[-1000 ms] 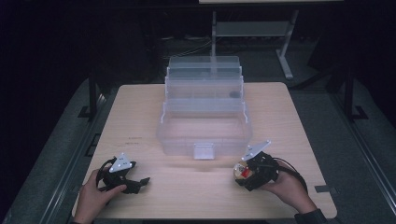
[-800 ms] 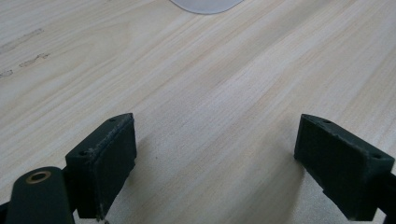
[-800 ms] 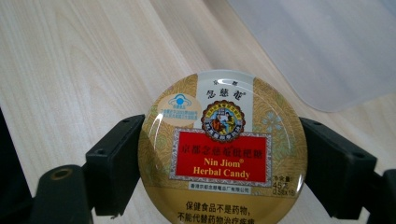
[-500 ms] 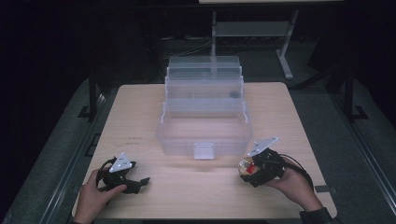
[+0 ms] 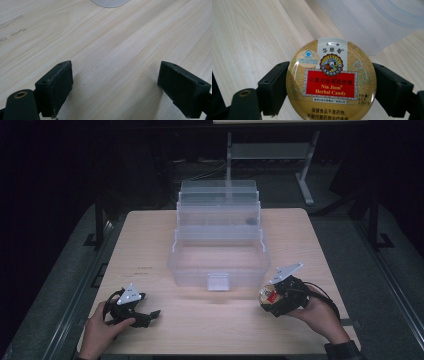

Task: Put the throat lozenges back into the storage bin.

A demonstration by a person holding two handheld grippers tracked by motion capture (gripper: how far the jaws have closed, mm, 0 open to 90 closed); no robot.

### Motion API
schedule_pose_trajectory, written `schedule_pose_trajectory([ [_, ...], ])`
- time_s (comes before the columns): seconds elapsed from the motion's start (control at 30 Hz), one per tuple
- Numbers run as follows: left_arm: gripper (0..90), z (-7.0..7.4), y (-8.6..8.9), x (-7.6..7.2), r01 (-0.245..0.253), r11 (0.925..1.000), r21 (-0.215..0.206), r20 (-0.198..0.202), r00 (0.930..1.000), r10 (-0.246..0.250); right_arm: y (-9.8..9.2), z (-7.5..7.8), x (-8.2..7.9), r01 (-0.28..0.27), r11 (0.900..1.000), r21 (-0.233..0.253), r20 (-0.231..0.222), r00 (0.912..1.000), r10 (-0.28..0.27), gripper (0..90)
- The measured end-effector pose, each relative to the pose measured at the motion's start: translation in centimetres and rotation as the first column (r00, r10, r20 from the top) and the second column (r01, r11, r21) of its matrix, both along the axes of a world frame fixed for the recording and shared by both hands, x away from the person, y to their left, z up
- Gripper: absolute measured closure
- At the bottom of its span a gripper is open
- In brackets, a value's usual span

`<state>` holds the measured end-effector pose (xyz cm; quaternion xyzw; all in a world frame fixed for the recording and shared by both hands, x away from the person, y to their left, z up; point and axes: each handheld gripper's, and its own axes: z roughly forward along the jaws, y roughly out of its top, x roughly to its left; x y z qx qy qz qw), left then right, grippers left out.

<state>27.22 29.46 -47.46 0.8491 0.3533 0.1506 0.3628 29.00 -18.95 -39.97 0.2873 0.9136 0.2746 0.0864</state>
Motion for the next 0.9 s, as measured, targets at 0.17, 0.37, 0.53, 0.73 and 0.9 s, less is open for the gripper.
schedule_pose_trajectory([
  [0.17, 11.9, 0.0, 0.0, 0.0, 0.000, 1.0000, 0.000, 0.000, 1.0000, 0.000, -0.3, 0.4, 0.3, 0.005, 1.000, 0.001, 0.000, 1.0000, -0.005, 19.6],
  [0.37, 11.9, 0.0, 0.0, 0.0, 0.002, 1.0000, 0.003, -0.001, 1.0000, -0.002, -0.8, 1.0, 0.5, 0.019, 1.000, 0.006, 0.012, 0.9997, -0.019, 19.6],
  [0.53, 11.9, 0.0, 0.0, 0.0, 0.000, 1.0000, 0.001, -0.001, 1.0000, 0.000, -1.2, 1.3, 0.7, 0.029, 1.000, 0.008, 0.017, 0.9994, -0.029, 19.6],
  [0.73, 11.9, 0.0, 0.0, 0.0, 0.000, 1.0000, 0.001, -0.001, 1.0000, 0.000, -1.5, 1.8, 1.1, 0.040, 0.999, 0.011, 0.019, 0.9990, -0.040, 19.6],
  [0.9, 11.9, 0.0, 0.0, 0.0, 0.000, 1.0000, 0.001, -0.001, 1.0000, 0.000, -1.7, 2.3, 1.5, 0.043, 0.999, 0.014, 0.026, 0.9987, -0.043, 19.6],
])
